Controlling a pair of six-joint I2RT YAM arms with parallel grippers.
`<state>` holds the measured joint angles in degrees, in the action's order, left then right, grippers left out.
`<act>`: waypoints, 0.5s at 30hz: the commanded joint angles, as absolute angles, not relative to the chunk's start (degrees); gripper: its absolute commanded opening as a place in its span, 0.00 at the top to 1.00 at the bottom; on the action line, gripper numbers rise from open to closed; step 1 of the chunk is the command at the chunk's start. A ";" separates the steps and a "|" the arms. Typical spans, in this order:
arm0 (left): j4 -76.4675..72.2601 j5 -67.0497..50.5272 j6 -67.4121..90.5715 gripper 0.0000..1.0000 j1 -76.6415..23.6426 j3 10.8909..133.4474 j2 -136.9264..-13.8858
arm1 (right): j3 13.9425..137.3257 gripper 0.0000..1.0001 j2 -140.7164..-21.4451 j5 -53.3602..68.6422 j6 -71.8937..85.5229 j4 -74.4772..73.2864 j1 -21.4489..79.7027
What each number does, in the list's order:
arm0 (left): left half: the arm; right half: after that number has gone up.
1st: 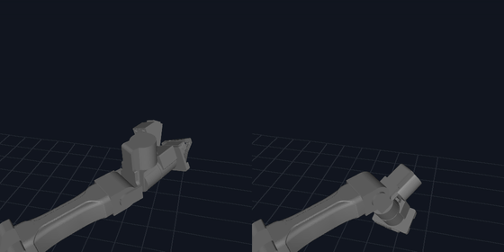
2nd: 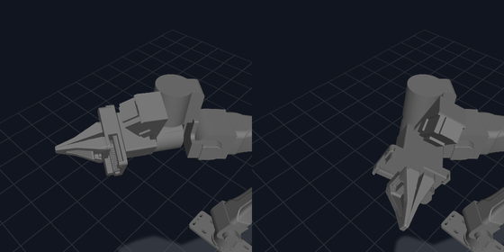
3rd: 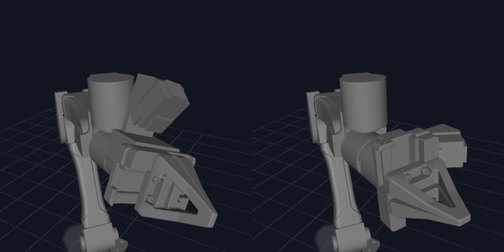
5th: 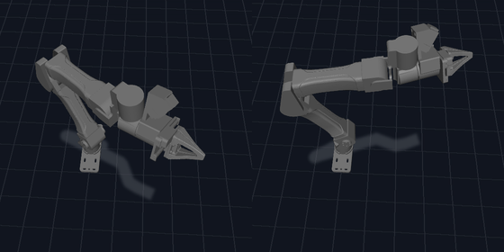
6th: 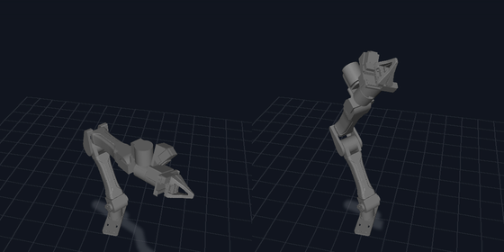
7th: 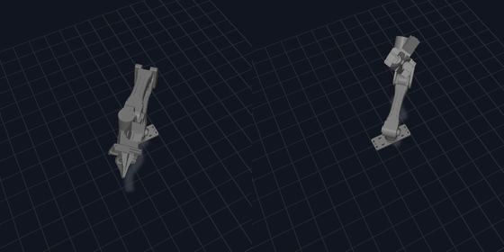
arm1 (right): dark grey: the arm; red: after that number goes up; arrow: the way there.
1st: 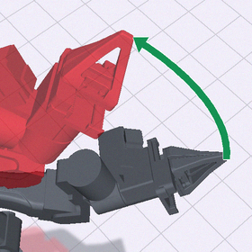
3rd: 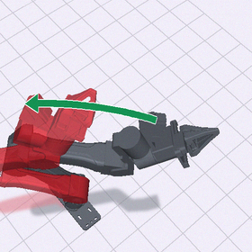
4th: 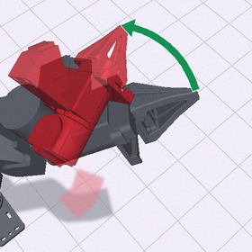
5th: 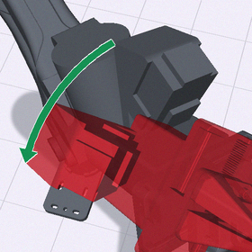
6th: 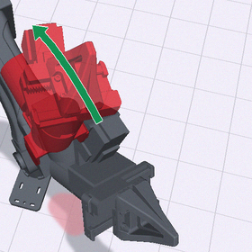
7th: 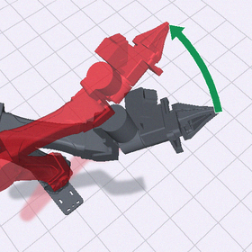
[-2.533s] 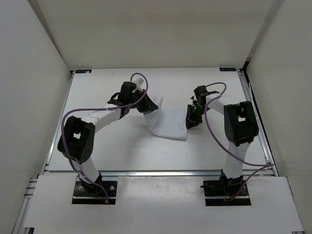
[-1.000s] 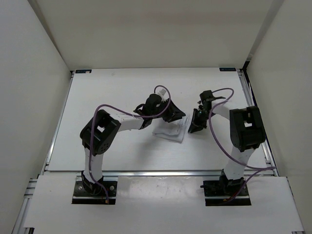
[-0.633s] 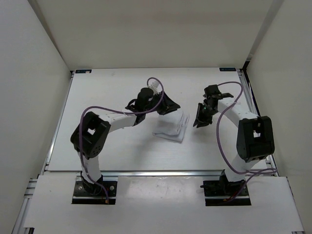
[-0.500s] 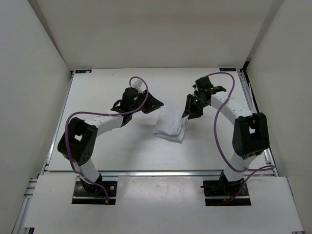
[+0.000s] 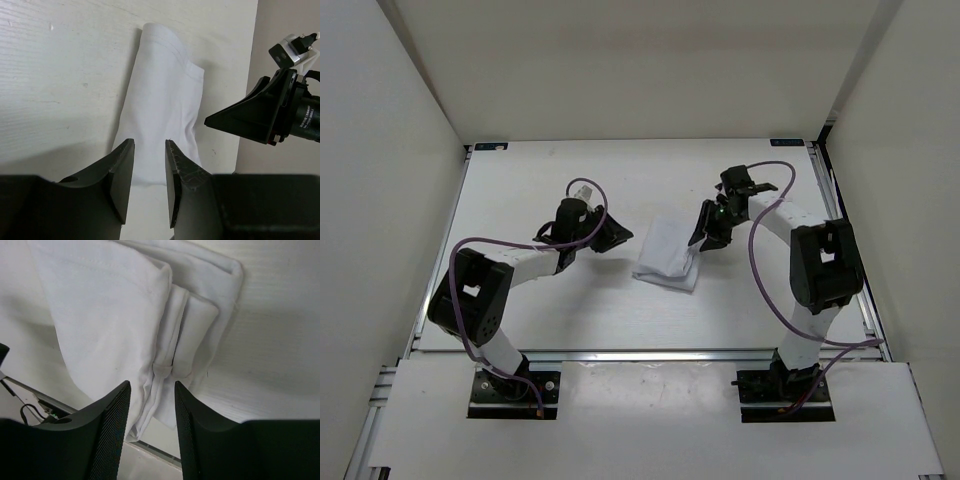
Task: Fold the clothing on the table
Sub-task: Fold the skirt
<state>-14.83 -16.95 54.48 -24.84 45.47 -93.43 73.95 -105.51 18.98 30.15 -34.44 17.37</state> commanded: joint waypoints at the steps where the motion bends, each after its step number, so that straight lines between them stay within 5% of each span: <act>1: -16.09 -16.96 54.05 0.59 -24.08 45.00 -90.26 | 72.52 0.54 -106.69 22.41 32.60 -30.42 17.13; 8: -15.99 -16.53 53.61 0.59 -24.26 43.95 -90.09 | 73.12 0.57 -109.95 23.03 33.31 -28.48 17.49; 10: -16.35 -16.53 53.70 0.59 -23.65 43.42 -89.82 | 73.38 0.67 -111.00 23.29 33.40 -29.00 17.84; 13: -16.52 -16.70 53.53 0.59 -23.64 42.98 -89.56 | 73.39 1.00 -110.83 23.64 33.13 -29.18 18.28; 15: -16.44 -17.05 53.88 0.59 -23.64 43.07 -89.74 | 73.74 1.00 -108.82 21.63 32.61 -29.44 18.46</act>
